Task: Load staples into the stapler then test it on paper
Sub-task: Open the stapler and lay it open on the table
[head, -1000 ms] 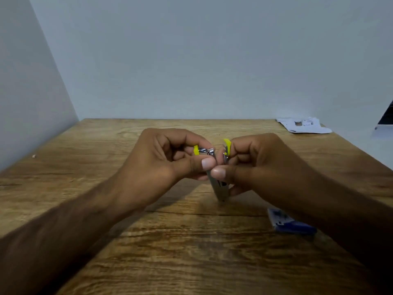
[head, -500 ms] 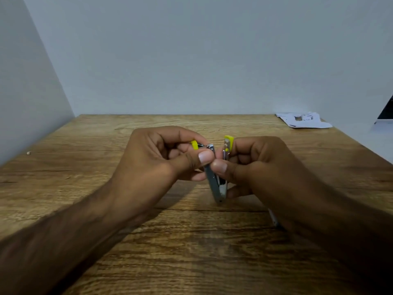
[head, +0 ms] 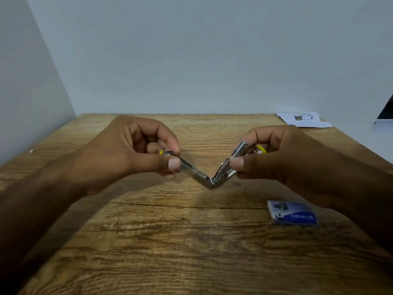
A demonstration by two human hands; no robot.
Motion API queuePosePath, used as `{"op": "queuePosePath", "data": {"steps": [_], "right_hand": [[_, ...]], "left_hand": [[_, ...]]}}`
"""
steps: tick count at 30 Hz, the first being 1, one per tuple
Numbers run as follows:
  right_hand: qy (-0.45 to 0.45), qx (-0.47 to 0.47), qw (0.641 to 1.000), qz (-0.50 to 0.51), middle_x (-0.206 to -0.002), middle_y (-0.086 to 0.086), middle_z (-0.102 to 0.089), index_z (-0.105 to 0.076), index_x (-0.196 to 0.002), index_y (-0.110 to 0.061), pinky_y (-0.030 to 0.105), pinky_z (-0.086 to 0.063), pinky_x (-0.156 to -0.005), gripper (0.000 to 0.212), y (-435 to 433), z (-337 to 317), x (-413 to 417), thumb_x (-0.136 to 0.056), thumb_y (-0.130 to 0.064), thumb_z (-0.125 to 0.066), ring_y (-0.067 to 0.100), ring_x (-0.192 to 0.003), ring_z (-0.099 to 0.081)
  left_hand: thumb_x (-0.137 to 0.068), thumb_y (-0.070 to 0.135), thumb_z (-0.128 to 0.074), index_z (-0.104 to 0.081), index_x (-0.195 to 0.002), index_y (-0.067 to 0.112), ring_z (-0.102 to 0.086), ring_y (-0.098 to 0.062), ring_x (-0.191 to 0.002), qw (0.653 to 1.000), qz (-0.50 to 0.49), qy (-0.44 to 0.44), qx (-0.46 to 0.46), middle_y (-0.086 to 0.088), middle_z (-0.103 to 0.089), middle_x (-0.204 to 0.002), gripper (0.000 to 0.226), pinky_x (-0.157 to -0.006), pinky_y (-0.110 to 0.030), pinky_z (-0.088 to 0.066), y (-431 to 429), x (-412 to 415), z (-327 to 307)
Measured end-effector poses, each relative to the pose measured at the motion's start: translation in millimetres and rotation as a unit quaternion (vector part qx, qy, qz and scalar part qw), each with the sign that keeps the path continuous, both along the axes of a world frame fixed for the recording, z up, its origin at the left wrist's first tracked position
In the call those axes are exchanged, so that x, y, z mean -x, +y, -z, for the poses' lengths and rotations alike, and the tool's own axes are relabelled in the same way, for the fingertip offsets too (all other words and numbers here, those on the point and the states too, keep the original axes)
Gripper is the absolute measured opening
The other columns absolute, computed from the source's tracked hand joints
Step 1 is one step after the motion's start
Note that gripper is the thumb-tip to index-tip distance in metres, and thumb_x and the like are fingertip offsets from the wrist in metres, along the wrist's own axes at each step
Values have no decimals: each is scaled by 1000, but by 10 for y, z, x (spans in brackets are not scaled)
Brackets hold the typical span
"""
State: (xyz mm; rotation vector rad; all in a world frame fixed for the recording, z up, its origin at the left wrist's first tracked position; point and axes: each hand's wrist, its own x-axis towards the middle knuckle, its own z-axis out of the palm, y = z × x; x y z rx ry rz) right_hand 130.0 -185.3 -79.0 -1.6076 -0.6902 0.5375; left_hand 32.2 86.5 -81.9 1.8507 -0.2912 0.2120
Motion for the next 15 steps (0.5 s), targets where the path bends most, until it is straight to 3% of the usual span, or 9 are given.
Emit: {"op": "queuePosePath", "data": {"steps": [5,8,10,15], "right_hand": [[-76,106,991,-19,-80,5,-82,-81,-86,-14,16,-59,-65,36,-32,19,-34,-53,-25,-91,12,-71,-76],[-124,149,981,-6,-63,-8,-76,-83,-82,-18,7,-46,-51,32,-32,45,-89,-54,-31,-92,-4,-55,-64],[-140,170,976,-5,-60,-11,-74,-84,-83,-21,5,-43,-49,25,-29,66,-104,-61,-26,-94,-7,-53,-62],[-163,179,970,-3,-59,-13,-73,-84,-84,-26,6,-42,-48,22,-30,109,-144,-64,-27,-94,-8,-52,-59]], "left_hand": [[-70,14,-88,-77,-100,20,-68,-18,-77,987,42,52,-149,-8,-74,-84,33,-73,-21,-56,151,7,-43],[-72,24,-85,-76,-101,30,-69,-15,-76,971,42,49,-231,-3,-73,-85,32,-71,-30,-57,165,16,-48],[-74,25,-82,-74,-100,36,-68,-14,-77,957,50,60,-279,1,-72,-85,29,-73,-40,-58,147,20,-33],[-77,39,-78,-67,-104,44,-67,-16,-84,923,68,78,-371,11,-67,-92,29,-75,-45,-58,114,41,-22]]}}
